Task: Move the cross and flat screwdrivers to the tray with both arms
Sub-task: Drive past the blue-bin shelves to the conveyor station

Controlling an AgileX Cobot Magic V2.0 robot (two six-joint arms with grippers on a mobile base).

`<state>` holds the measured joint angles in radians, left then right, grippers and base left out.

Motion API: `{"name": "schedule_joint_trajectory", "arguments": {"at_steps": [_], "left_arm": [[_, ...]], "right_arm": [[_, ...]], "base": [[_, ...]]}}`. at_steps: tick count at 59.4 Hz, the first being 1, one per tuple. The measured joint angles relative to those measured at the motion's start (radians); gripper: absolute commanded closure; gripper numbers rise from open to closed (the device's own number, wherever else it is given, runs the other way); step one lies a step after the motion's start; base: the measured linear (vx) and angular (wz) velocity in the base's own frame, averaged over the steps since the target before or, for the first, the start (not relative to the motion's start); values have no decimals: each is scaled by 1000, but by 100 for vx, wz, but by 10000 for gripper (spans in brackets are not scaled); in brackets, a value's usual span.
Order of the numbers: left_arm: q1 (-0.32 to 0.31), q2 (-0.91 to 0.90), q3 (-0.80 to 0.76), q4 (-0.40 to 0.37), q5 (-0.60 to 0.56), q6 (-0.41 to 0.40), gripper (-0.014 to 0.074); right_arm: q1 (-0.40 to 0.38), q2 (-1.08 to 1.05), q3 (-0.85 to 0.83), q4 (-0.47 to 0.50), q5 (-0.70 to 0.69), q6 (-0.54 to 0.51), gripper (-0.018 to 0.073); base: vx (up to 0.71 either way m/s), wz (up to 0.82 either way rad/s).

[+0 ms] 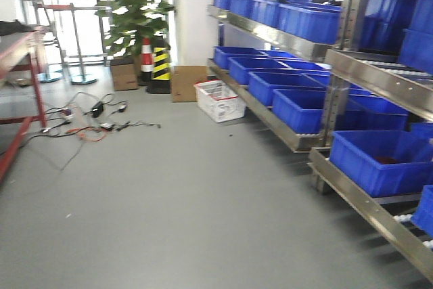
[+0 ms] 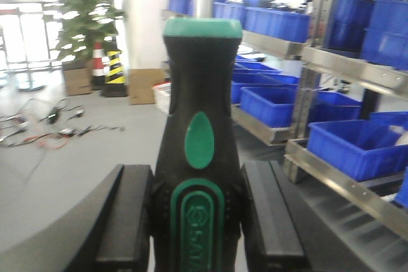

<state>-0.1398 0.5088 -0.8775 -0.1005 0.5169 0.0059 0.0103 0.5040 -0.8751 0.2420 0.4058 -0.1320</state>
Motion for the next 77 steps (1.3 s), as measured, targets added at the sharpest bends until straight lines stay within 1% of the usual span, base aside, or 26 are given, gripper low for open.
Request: {"name": "schedule_joint_trajectory", "arguments": {"at_steps": [46, 77], "left_arm": [[0, 0, 0, 0, 0, 0, 596], [0, 0, 0, 0, 0, 0, 596]], "right_arm": [[0, 0, 0, 2, 0, 0, 567], [0, 0, 0, 2, 0, 0, 567]], "base": [[51, -57], [31, -85]]}}
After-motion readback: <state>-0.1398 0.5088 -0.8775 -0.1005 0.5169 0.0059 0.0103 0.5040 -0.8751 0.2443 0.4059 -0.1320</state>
